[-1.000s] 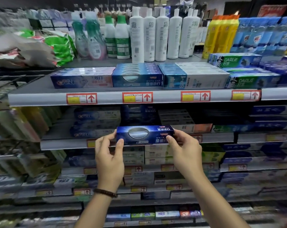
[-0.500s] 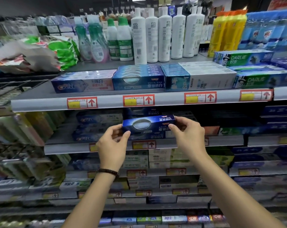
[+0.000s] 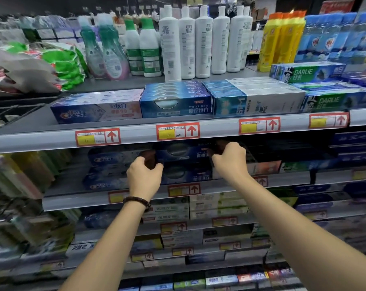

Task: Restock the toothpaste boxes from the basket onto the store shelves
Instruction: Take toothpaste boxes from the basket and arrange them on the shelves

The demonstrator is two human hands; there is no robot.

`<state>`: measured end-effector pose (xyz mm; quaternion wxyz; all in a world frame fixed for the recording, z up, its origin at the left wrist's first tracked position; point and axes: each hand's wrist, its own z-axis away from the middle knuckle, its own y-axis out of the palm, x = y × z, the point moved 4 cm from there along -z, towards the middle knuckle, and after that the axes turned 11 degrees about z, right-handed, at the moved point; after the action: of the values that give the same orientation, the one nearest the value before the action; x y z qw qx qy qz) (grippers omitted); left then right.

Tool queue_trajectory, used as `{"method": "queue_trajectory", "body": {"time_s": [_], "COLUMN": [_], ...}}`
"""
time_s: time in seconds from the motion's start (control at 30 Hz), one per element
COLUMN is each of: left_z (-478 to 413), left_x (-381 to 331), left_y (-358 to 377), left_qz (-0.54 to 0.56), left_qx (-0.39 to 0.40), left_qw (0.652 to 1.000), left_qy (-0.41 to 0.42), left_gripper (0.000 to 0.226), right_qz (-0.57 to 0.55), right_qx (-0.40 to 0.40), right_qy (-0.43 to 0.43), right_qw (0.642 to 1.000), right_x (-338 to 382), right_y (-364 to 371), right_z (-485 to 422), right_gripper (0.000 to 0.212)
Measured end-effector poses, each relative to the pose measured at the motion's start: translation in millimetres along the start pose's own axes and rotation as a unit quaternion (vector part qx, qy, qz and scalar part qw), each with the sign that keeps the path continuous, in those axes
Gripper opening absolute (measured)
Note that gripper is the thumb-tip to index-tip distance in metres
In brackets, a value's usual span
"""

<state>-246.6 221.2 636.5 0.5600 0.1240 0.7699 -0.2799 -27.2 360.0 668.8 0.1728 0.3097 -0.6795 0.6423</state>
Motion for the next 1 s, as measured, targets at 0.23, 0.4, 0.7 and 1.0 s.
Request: {"method": "queue_trajectory", "body": {"time_s": [0.23,0.4,0.7,1.0], "left_z": [-9,-11,-8,-5], "left_x": [-2,-4,-3,-3], "left_y": [6,7,13,19], "left_qz": [-0.004,-0.010,-0.006,0.004], "left_qx": [0.016,0.021,0.045,0.070], "left_qw": [1.000,0.999,0.997,0.993], "left_qy": [-0.009,-0.024,-0.055,-0.091], "left_gripper": [0.021,0.022,0.028,0.025], "right_qz": [-0.014,-0.019,-0.008,0.047], "right_qx": [0.063,0.080,0.083,0.101], "right_qy": [0.022,0.012,-0.002,-0.037], "right_qw": [0.998,0.997,0.996,0.993], "right_x": [2,10,10,6], "right_y": [14,24,30,33], "right_z": [-6,-7,-16,-22], "right_gripper": [0.028,0.013,0.037,0.037]}}
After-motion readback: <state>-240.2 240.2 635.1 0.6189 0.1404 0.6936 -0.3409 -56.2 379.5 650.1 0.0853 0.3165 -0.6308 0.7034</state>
